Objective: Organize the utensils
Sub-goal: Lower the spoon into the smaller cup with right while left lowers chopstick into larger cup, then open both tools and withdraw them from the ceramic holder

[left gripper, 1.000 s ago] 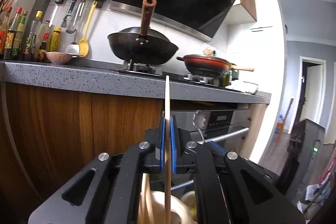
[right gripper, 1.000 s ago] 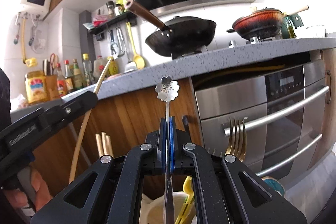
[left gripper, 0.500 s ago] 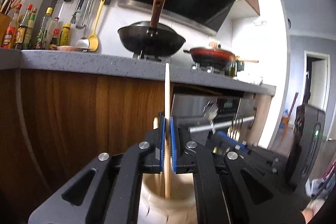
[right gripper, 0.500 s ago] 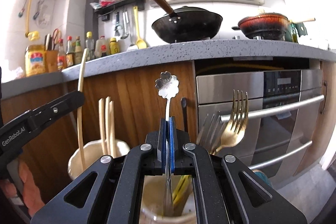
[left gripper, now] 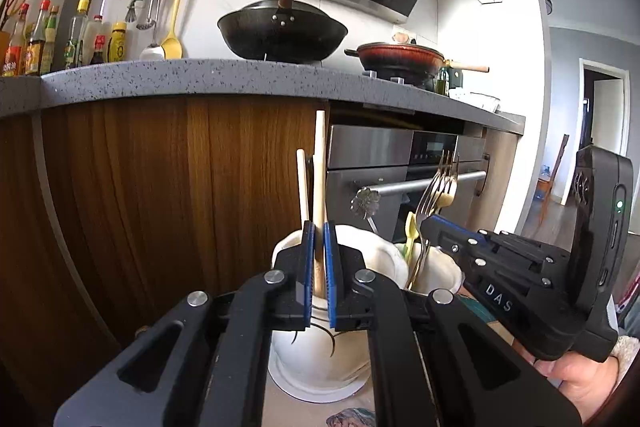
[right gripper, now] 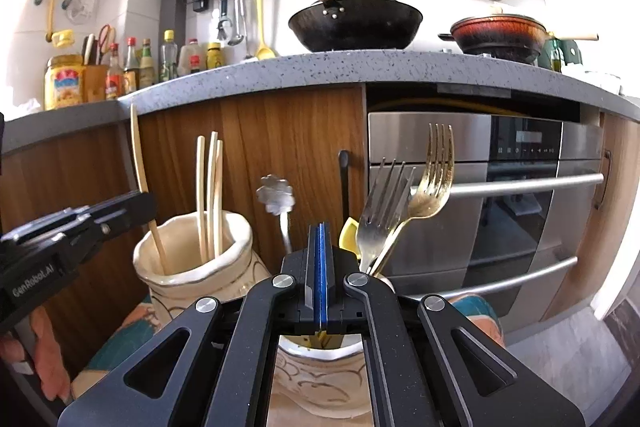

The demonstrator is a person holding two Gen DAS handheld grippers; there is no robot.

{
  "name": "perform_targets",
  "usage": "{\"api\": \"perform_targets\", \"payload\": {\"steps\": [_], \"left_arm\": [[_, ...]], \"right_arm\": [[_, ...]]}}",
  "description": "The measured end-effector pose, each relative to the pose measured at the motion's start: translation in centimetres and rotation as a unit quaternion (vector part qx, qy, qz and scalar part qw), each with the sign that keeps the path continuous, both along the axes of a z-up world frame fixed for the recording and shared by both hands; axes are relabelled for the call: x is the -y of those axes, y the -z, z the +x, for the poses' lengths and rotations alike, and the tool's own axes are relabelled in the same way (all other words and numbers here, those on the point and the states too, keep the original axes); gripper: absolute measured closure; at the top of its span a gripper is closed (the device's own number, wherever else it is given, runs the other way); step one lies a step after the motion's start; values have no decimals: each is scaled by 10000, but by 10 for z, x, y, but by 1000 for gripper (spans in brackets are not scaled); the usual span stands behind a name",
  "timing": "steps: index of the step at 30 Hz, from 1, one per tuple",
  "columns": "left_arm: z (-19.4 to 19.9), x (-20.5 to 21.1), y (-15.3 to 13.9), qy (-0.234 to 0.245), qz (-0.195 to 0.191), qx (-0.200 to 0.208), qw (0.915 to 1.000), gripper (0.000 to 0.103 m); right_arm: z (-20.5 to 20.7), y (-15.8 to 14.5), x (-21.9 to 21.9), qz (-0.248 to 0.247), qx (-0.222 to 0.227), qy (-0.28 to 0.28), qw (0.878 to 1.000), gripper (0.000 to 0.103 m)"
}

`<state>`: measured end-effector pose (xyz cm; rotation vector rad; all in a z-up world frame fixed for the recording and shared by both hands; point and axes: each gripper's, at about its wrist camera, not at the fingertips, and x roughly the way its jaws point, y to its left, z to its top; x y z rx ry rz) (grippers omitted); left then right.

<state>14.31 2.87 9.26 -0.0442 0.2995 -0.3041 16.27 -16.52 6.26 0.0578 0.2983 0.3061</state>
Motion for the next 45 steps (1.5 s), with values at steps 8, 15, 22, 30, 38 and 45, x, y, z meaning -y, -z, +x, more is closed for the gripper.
{"api": "perform_targets", "payload": {"steps": [8,15,22,30,38,45], "left_arm": [[0,-1,2,-70,96,-43,9999,62],[-13,-7,0,-254,201,-18,9995,43],[-32,-18,5,-433,179,-104,9988,20],[-61,-20,27,-435,309,-327,9980,7],[-76,-20,44,-315,258,-657,9970,6],[-81,-7,50,-77,253,-773,9967,6]], "right_arm": [[-11,-4,3,60,-71,-65,9999,87],[-38,-15,23,164,-13,-25,9999,54],[-67,-11,42,239,-168,-5,9996,24],[-104,14,55,119,-629,-59,9979,10],[-150,30,57,-512,-899,-458,9936,10],[-172,52,60,-865,-1488,-490,9839,10]]}}
